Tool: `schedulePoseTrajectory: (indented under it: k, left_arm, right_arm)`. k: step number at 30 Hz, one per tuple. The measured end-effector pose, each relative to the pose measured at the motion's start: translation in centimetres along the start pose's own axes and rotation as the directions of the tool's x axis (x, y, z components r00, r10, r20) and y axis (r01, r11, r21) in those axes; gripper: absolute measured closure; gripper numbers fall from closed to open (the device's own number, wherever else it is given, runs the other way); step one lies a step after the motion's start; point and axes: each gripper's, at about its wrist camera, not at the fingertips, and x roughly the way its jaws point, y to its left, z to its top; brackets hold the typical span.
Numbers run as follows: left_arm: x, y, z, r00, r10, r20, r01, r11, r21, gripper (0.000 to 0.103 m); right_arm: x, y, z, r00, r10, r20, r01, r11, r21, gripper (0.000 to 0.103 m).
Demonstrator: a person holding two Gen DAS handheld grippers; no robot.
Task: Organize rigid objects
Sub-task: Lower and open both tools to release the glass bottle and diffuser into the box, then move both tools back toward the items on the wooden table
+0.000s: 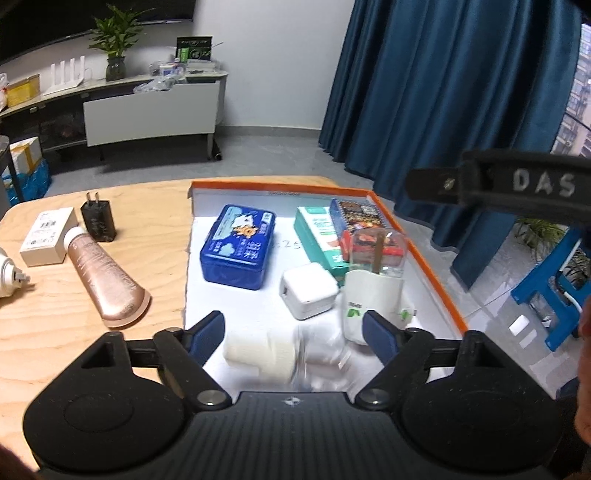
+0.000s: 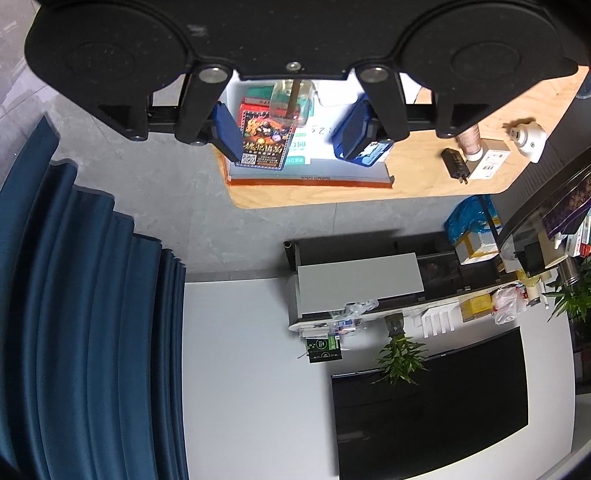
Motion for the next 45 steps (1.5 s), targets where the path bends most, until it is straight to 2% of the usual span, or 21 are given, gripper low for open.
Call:
schedulePoseTrajectory:
  k: [7,15,33,45]
  left_arm:
    - [-1.0,0.4,0.2,1.000,0.021,0.019,-0.022,1.000,0.003,0.014]
    - [-2.9,3.4,0.0,0.994,0.108,0.016,-0.108,0.994,-0.012,0.013]
    - [-8.5,11.3,-0.8,0.958,0.287,0.022,-0.282,0.951,-0.127,0.008]
    - [-9.9,14.4,-1.7,0.945,0.327,0.013,-0.320,0.931,-0.175,0.007]
  right_arm:
    - [-1.1,0.9,-0.2,1.000,0.002,0.007,-0.002,1.000,-0.006,0.028]
    - [-1.7,3.1,-0.6,0.998,0.057,-0.014,-0.057,0.998,-0.035,0.023]
    - [-1.2,11.7,-2.2,0.972,0.209,-0.104,-0.219,0.970,-0.102,0.020]
    - [0.1,15.7,-3.0,0.958,0.246,-0.148,-0.267,0.953,-0.142,0.020]
